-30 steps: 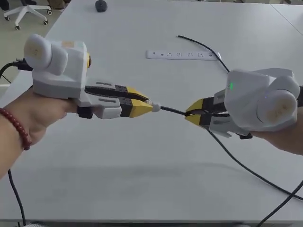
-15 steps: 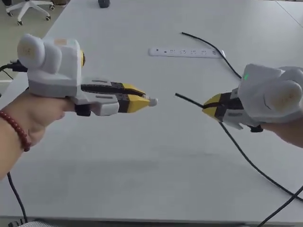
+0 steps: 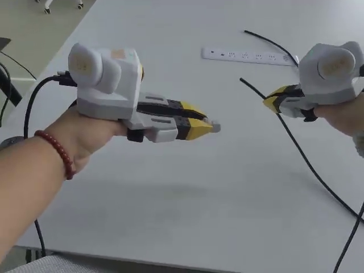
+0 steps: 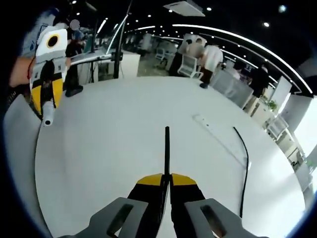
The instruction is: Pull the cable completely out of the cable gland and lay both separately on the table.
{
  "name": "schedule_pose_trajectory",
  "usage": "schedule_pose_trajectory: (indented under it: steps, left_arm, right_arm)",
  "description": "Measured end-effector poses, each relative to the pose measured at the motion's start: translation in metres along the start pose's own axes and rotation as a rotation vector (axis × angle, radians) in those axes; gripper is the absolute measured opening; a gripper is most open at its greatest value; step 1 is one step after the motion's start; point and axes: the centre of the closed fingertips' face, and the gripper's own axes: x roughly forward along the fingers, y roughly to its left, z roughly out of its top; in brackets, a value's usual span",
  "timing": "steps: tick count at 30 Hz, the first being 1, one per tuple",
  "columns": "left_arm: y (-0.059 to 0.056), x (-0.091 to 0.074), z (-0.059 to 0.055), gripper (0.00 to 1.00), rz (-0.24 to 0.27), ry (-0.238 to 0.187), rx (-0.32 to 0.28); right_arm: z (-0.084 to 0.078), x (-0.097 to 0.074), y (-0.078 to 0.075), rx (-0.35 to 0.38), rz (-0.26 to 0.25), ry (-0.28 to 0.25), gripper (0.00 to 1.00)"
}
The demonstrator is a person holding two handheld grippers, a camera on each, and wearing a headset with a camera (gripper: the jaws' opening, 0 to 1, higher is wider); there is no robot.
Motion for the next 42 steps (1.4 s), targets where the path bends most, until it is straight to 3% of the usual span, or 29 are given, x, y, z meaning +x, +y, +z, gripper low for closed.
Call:
schedule_pose_trajectory:
  steps: [7,13,24,27,28,32,35,36,42]
  left_arm:
    - [0.004,0.001,-0.013,0.15,0.011,0.006,-0.018]
    - [0.007,-0.003,-0.016,0.15,0.023,0.006,-0.02]
    - [0.008,-0.005,-0.021,0.15,0.031,0.009,-0.03]
    - [0.007,-0.005,-0.021,0.15,0.031,0.009,-0.03]
    - [0.007,-0.005,-0.02,0.15,0.03,0.007,-0.031]
    - [0.007,-0.004,-0.019,0.15,0.029,0.006,-0.035]
    - [0.006,-0.003,-0.019,0.15,0.029,0.005,-0.034]
    - [0.007,-0.003,-0.018,0.15,0.03,0.004,-0.035]
    - [0.011,-0.002,-0.016,0.15,0.039,-0.01,-0.047]
  right_arm:
    - [-0.013,0.047,-0.007,0.04,0.008,0.085,0.0]
    - [-0.02,0.063,0.0,0.042,0.033,0.127,0.0]
    - [-0.03,0.066,0.009,0.022,0.054,0.147,0.01]
    - [-0.038,0.066,0.013,0.025,0.069,0.173,0.02]
    - [-0.036,0.066,0.009,0.013,0.049,0.155,0.02]
    - [-0.036,0.064,0.011,0.037,0.058,0.152,0.03]
    - [-0.034,0.062,0.01,0.048,0.056,0.148,0.12]
    - [-0.03,0.061,0.011,0.069,0.059,0.124,0.14]
    - [-0.024,0.052,0.01,0.056,0.05,0.111,0.14]
